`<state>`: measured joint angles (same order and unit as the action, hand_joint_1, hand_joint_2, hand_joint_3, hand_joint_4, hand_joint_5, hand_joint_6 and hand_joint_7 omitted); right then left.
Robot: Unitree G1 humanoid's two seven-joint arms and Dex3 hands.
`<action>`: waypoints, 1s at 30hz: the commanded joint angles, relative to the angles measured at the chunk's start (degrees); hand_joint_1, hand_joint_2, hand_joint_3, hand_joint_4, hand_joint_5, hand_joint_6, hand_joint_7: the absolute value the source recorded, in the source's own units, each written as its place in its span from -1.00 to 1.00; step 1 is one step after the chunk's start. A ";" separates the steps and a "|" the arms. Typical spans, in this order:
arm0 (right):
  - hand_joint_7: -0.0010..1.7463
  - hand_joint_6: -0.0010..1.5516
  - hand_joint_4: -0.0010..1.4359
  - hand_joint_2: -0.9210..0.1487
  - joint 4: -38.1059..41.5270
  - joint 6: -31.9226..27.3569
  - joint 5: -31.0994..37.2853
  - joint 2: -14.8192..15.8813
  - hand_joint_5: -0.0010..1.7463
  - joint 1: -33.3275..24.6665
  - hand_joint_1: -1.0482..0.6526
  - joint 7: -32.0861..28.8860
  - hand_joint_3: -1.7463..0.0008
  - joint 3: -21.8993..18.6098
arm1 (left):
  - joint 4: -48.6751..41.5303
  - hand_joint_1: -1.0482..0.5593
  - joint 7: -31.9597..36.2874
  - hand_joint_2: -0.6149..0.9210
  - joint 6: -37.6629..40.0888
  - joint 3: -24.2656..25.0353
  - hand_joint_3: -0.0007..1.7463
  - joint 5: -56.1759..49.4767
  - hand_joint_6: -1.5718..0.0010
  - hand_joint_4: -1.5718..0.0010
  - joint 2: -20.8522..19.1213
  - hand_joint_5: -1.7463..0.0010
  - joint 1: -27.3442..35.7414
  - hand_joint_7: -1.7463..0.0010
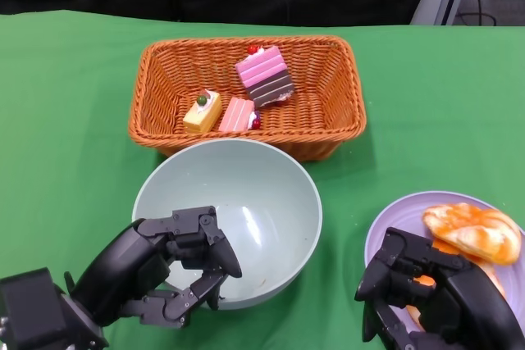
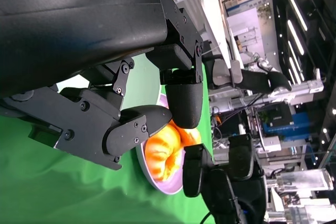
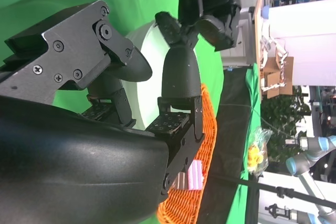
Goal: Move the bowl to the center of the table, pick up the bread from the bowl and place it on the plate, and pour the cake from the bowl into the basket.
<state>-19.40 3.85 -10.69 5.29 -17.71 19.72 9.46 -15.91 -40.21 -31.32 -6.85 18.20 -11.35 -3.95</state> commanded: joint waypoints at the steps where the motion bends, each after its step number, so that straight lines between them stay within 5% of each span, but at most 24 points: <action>1: 0.67 -0.20 -0.09 -0.23 -4.64 -2.79 -2.40 1.98 0.97 0.06 0.13 1.56 -0.41 0.01 | 4.73 0.03 -1.22 0.72 3.26 0.05 0.04 -0.34 0.14 0.12 -2.07 -1.00 0.68 -0.74; 11: 0.65 -0.15 0.00 -0.21 -12.83 -8.26 -3.08 3.48 0.93 -1.46 0.10 1.37 -0.40 1.22 | 17.92 0.06 -1.48 0.72 14.31 0.58 0.02 0.63 0.14 0.12 -5.63 -1.00 4.12 -0.75; 30: 0.64 -0.17 -0.03 -0.26 -11.44 -6.12 -2.73 3.92 0.93 -2.27 0.11 3.06 -0.37 1.54 | 20.22 0.02 -1.90 0.70 18.96 0.46 0.04 -0.26 0.13 0.12 -6.11 -1.00 4.98 -0.75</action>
<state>-30.63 -2.88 -13.10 8.14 -19.60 22.57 11.11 3.50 -41.57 -12.81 -6.72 18.45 -16.17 0.31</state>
